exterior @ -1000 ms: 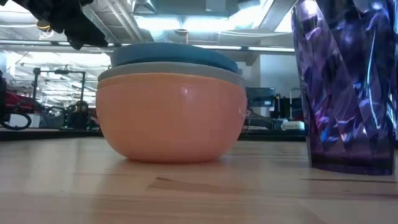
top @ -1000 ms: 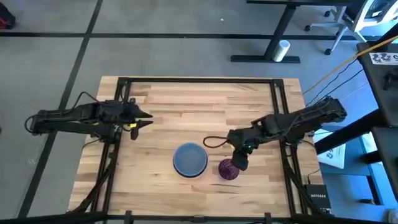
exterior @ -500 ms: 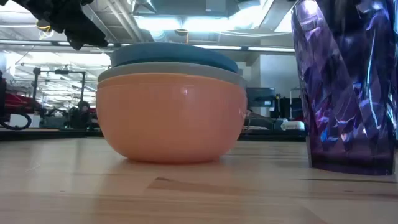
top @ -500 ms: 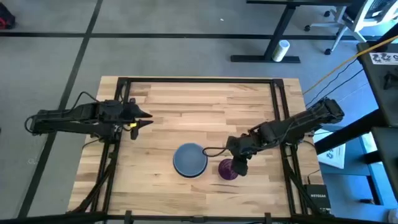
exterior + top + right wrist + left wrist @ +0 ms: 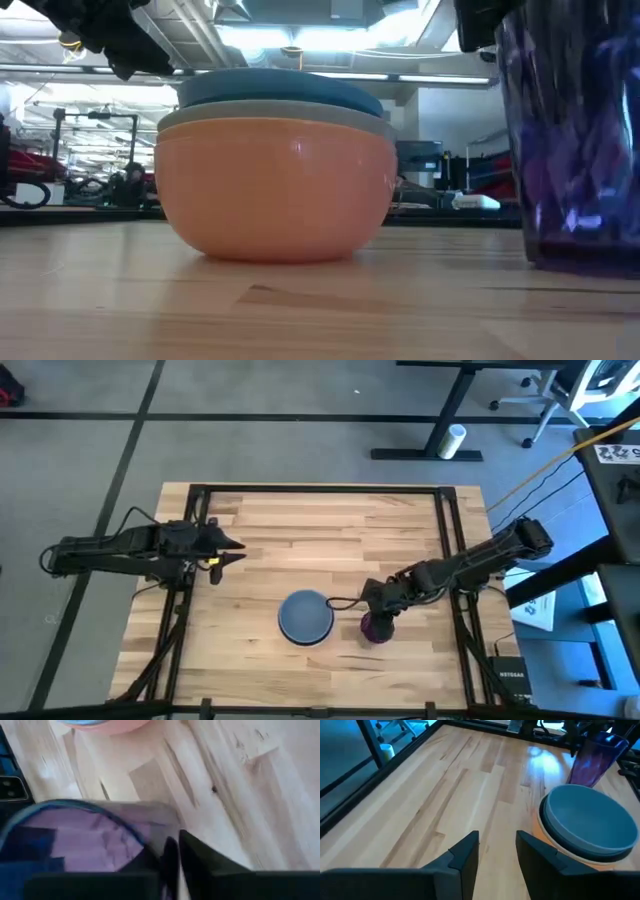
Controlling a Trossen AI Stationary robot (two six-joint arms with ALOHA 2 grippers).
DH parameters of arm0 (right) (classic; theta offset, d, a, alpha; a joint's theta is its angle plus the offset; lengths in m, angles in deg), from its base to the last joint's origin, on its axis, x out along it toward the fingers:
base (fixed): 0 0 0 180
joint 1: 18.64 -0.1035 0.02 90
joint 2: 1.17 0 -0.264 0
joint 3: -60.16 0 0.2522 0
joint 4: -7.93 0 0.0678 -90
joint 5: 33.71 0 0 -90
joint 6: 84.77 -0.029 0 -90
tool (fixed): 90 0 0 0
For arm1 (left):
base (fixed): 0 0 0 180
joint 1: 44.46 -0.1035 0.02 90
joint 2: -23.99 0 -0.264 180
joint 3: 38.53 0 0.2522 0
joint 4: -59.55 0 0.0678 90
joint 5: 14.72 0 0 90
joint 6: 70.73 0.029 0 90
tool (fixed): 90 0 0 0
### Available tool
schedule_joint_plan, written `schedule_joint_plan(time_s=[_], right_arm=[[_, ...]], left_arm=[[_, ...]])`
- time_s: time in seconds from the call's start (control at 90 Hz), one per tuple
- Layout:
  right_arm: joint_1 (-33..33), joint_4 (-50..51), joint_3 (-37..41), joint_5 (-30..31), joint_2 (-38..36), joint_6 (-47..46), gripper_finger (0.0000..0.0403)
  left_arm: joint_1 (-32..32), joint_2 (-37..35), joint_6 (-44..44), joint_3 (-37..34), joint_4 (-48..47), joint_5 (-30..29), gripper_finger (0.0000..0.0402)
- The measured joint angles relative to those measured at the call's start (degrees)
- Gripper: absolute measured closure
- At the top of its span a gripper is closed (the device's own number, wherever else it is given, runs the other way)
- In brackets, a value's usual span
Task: Nest bowls inside each other
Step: Put the violet cup to the top right of the stacked bowl
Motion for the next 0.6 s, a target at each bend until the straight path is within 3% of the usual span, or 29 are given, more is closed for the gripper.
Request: schedule_joint_plan(time_s=[0.256, 0.6], right_arm=[[5.8, -3.5, -2.7, -1.2, 0.3, 6.4, 0.0401], [15.6, 15.5, -14.1, -2.5, 8.9, 24.0, 0.0402]], left_arm=[[0.0, 0.0, 0.1, 0.0, 0.0, -0.1, 0.0288], [0.0, 0.0, 1.1, 0.0, -0.4, -0.2, 0.0288]])
